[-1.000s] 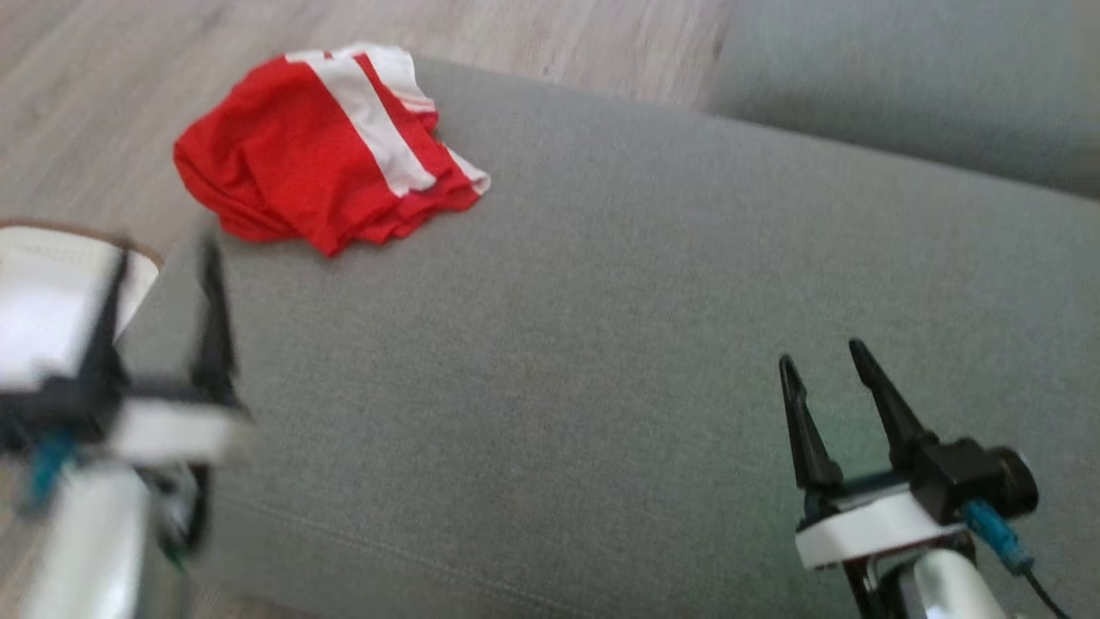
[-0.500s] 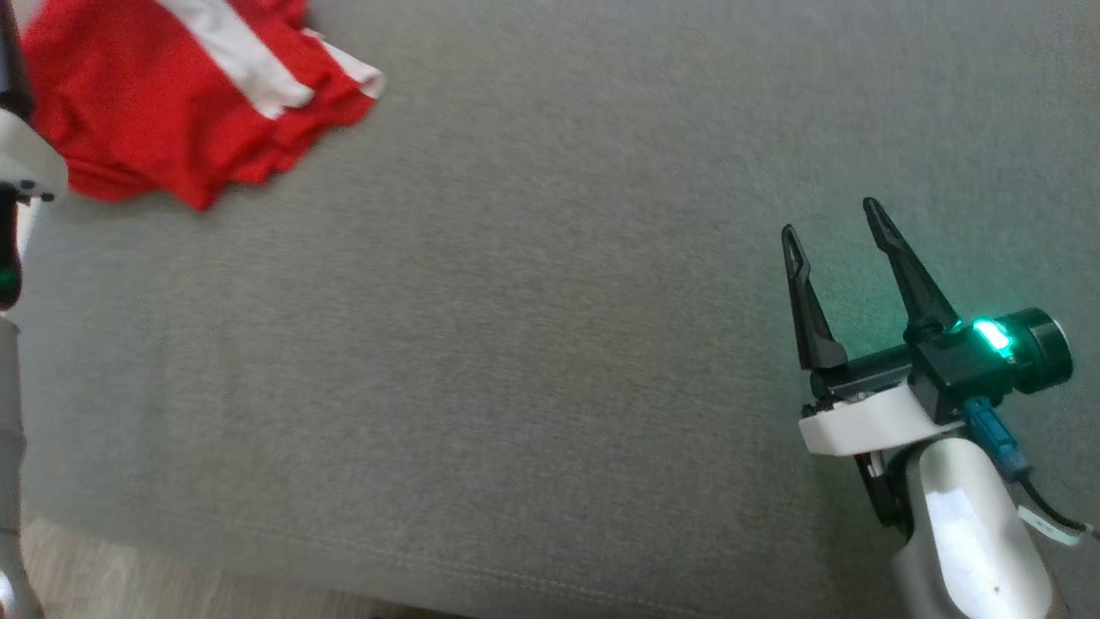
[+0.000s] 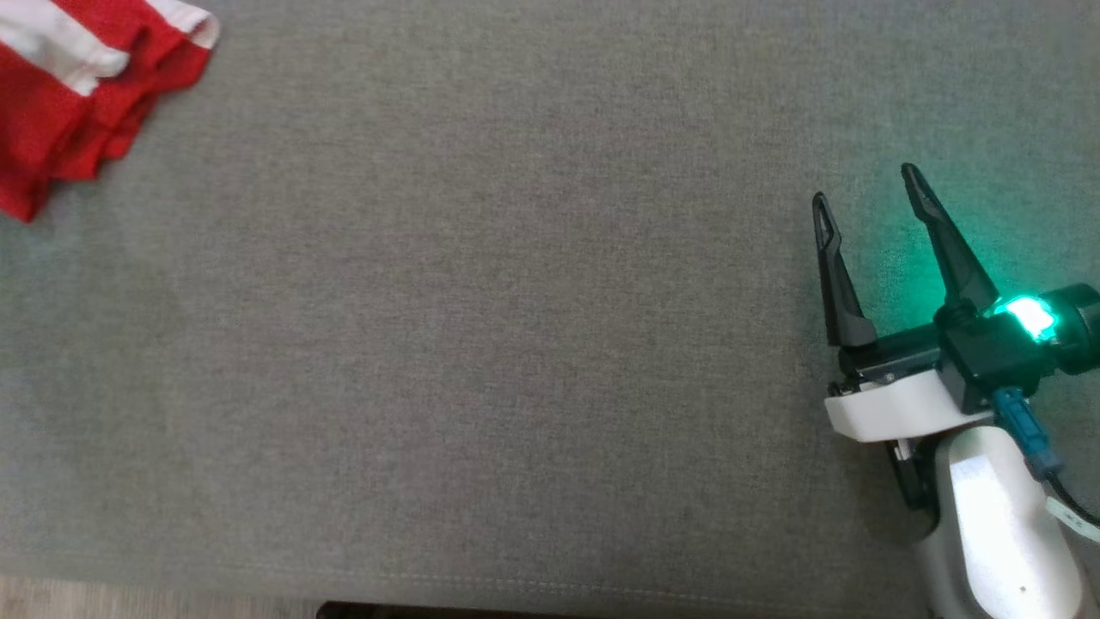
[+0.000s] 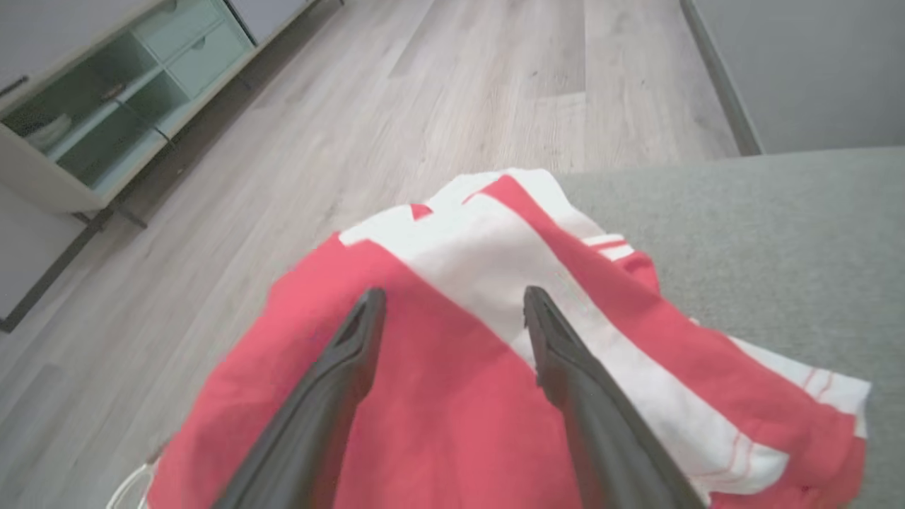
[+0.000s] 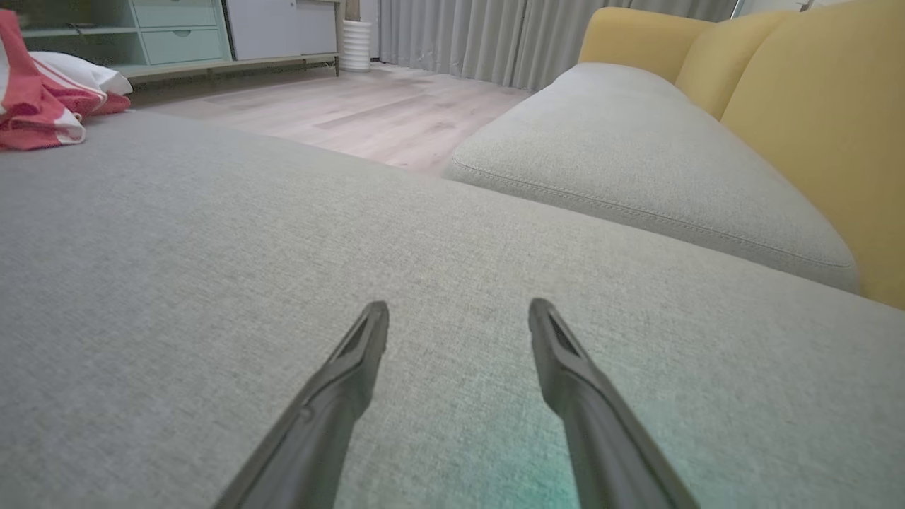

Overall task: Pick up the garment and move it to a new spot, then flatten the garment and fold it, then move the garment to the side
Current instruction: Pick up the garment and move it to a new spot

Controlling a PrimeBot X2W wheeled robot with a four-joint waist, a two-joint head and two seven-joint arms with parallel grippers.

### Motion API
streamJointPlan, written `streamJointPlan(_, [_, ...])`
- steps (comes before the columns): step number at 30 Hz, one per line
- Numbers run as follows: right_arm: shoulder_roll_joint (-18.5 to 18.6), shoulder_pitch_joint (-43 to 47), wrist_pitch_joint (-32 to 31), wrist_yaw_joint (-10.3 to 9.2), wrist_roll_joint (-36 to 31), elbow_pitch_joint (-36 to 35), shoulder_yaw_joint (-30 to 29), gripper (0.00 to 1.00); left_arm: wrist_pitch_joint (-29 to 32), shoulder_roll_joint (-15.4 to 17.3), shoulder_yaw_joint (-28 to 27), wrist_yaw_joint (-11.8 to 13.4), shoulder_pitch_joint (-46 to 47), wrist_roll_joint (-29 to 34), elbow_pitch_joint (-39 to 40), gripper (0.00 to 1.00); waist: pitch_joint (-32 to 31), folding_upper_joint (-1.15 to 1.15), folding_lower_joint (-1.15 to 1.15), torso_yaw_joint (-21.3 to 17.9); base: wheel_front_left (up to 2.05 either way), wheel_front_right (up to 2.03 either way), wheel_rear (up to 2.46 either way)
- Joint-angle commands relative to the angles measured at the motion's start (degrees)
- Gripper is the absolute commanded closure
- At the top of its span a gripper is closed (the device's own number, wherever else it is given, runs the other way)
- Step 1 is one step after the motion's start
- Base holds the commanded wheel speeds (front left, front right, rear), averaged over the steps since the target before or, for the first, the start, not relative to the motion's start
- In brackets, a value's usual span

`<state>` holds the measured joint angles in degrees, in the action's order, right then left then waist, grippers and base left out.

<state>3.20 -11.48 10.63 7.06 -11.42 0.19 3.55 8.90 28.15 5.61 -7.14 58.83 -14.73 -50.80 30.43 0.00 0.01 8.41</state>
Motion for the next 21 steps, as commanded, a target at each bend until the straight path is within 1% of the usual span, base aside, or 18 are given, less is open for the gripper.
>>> streamJointPlan(1, [0.29,0.2,-0.25,0.43,-0.46,-2.53,1.38,0.0,0.9,4.29,-1.17,-0.15,2.06,-0.65,0.07,0.0,1.57,0.0,-0.01,-0.69,0.0,0.0,0.0])
streamJointPlan(6, [0.36,0.28,-0.43,0.43,-0.72,-3.74,1.25,0.0,3.06,3.3,-0.51,-0.24,3.19,-2.21,-3.6,0.0,3.04,0.0,-0.01,-0.84,0.0,0.0,0.0])
streamJointPlan(13, [0.29,-0.04,-0.45,0.43,-0.82,-4.09,1.4,0.0,5.65,1.92,0.85,-0.32,3.67,-4.79,-7.29,0.0,3.48,0.0,-0.01,-1.26,0.0,0.0,0.0])
streamJointPlan(14, [0.28,-0.13,-0.41,0.43,-0.81,-4.08,1.38,0.0,5.81,1.81,1.18,-0.33,3.65,-5.25,-7.65,0.17,3.48,0.0,-0.01,-1.35,0.0,0.0,0.0])
streamJointPlan(15, [0.27,-0.21,-0.36,0.43,-0.8,-4.03,1.37,0.0,5.86,1.78,1.5,-0.33,3.58,-5.66,-8.0,0.41,3.47,0.0,-0.01,-1.44,0.0,0.0,0.0])
streamJointPlan(17, [0.25,-0.27,-0.22,0.43,-0.77,-3.83,1.35,0.0,6.3,1.55,2.45,-0.33,3.24,-6.67,-8.62,1.0,3.34,0.0,-0.01,-1.6,0.0,0.0,0.0])
streamJointPlan(21, [0.16,-0.33,0.11,0.43,-0.72,-3.24,1.13,0.0,5.44,1.99,4.03,-0.34,2.86,-8.74,-8.79,1.0,2.78,0.0,-0.01,-1.72,0.0,0.0,0.0])
